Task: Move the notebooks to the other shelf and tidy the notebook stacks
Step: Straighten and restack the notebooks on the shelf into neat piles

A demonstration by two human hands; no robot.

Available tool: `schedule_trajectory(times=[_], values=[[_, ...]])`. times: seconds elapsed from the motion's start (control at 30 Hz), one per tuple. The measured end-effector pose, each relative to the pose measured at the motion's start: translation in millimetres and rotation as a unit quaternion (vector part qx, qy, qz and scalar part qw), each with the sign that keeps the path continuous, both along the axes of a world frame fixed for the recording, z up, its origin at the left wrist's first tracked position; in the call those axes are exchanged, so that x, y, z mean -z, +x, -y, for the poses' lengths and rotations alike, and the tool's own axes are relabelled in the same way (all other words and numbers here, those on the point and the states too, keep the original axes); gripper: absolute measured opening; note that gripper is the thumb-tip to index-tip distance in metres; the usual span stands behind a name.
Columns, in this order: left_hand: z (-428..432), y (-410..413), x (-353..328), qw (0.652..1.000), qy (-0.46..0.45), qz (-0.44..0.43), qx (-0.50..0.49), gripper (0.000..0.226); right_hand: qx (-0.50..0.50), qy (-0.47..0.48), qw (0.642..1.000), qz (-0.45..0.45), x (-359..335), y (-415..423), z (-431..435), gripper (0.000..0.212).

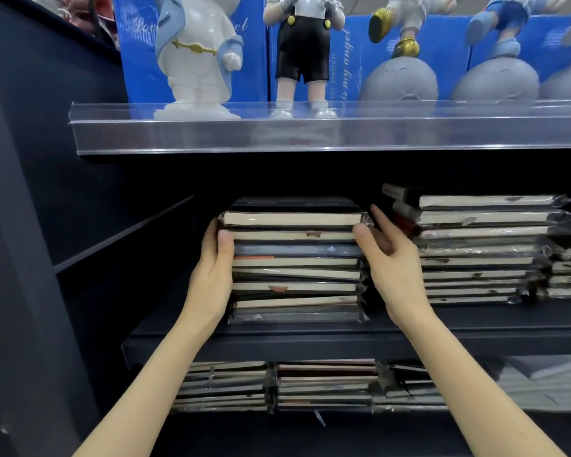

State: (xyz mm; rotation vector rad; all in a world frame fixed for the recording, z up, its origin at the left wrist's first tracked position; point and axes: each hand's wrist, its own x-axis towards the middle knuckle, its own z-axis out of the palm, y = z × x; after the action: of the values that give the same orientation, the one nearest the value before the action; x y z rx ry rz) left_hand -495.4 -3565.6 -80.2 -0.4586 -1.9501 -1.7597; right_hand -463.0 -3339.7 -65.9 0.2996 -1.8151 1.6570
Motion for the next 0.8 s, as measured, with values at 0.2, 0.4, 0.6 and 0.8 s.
schedule_trajectory(times=[0.2, 0.4, 0.6, 0.8], values=[[5.2, 15.8, 30.1, 0.999, -0.043, -0.001, 0.010, 0.051, -0.004, 0.059, 0.998, 0.037, 34.5, 11.7, -3.1, 0.066], [1.6, 13.4, 29.9, 1.000, -0.022, -0.008, -0.013, 0.033, -0.014, 0.107, 0.993, 0.056, 33.3, 3.1, -14.0, 0.068], [2.6, 12.1, 28.0, 1.000, -0.004, -0.008, -0.018, 0.035, -0.003, 0.085, 0.995, 0.052, 29.8, 0.7, -12.6, 0.054], [0.7, 13.4, 26.0, 0.999, 0.028, -0.011, -0.037, 0.026, -0.003, 0.058, 0.998, 0.031, 33.1, -5.2, -16.2, 0.053]])
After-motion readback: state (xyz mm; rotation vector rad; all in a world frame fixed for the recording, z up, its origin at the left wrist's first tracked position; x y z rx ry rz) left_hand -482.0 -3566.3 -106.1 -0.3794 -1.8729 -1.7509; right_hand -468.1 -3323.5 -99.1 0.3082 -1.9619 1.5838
